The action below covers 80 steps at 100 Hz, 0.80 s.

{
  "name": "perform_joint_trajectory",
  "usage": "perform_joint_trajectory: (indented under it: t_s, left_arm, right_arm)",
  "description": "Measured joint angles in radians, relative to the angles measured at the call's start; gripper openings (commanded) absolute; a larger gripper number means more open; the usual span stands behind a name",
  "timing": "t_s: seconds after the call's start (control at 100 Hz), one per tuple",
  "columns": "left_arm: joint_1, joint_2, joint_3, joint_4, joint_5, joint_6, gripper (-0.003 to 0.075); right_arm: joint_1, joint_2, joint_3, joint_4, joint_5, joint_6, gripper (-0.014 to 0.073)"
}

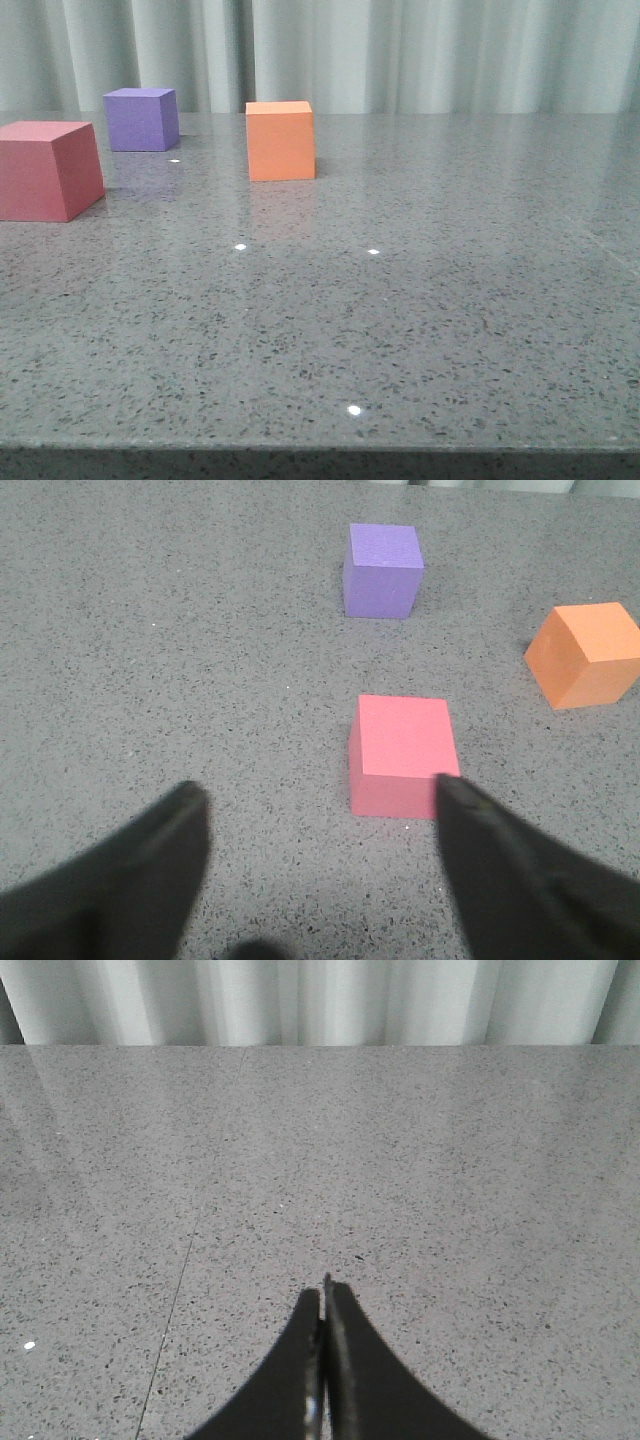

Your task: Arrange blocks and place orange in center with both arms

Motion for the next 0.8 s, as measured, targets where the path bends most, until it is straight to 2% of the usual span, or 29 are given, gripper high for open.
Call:
perform_joint_trajectory:
  t_s: [0.27, 0.45, 0.63, 0.8]
  left_arm:
    - [0.0, 0.043, -0.001, -0.056, -0.013, 0.0, 0.064]
    - [-0.019, 0.137, -0.001, -0.154, -0.101, 0.0, 0.064]
    - [-0.153, 0.308, -0.054, -0.195, -0.174, 0.0, 0.0639]
    - [-0.294, 0.511, -0.218, -0.205, -0.201, 0.0, 0.0639]
  right_arm:
    - [0.0, 0.0, 0.0, 0.0, 0.0, 0.001, -0.011]
    - [0.0, 0.0, 0.0, 0.0, 0.0, 0.001, -0.011]
    - [0.0, 0.0, 0.0, 0.0, -0.002, 0.001, -0.011]
    - [0.0, 0.0, 0.0, 0.0, -0.002, 0.001, -0.011]
